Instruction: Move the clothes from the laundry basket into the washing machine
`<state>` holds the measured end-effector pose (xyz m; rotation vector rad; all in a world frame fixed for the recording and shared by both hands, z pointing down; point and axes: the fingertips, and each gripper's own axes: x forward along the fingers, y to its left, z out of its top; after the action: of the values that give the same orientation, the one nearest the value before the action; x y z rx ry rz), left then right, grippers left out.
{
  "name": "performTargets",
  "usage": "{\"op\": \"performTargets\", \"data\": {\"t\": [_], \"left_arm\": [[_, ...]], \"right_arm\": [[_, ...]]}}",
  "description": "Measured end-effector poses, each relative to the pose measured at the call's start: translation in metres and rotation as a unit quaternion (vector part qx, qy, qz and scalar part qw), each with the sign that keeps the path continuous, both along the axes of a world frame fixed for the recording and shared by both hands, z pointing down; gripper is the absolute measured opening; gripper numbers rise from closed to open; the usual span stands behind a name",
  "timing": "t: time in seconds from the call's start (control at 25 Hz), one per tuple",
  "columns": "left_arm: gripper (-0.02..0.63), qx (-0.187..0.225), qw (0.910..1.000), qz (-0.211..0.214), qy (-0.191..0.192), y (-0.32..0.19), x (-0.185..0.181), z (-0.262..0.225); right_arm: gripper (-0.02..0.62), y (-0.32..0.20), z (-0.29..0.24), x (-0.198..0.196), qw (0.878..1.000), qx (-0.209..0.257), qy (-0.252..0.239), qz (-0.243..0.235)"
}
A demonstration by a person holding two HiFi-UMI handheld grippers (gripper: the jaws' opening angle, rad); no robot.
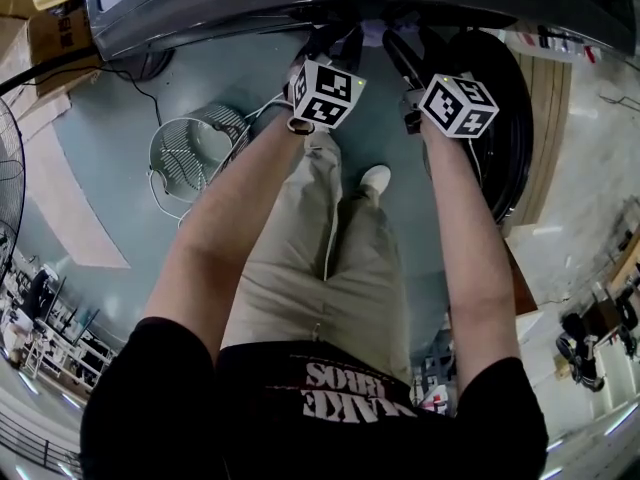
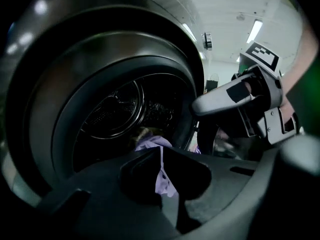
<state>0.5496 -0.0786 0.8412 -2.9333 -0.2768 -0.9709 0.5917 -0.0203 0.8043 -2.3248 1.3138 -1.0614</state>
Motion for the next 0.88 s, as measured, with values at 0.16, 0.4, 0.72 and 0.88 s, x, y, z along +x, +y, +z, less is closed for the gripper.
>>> {"op": "performTargets", "data": {"t": [0.16, 0.4, 0.72, 0.88], "left_arm": [[0.006, -0.014, 0.9997, -0.018, -0.002, 0.004, -0.020, -0.011], [0.006, -0.026, 0.9972, -0.067, 0.023, 0.002, -0.041, -0.053], [0.005, -0.028, 0.9891, -0.123, 0.077, -0.008, -0.062, -0.145], [0.005, -0.024, 0.9846, -0.140, 0.102, -0.013, -0.082, -0.201]], "right_arm": [[0.145, 0.014, -0.020, -0.007, 0.998, -0.017, 0.068, -0.007], [0.004, 0.029, -0.052, -0.027, 0.987, -0.050, 0.145, -0.041], [0.003, 0.034, -0.117, -0.044, 0.974, -0.047, 0.204, -0.086], [0.003, 0.041, -0.163, -0.053, 0.970, -0.037, 0.223, -0.092]]}}
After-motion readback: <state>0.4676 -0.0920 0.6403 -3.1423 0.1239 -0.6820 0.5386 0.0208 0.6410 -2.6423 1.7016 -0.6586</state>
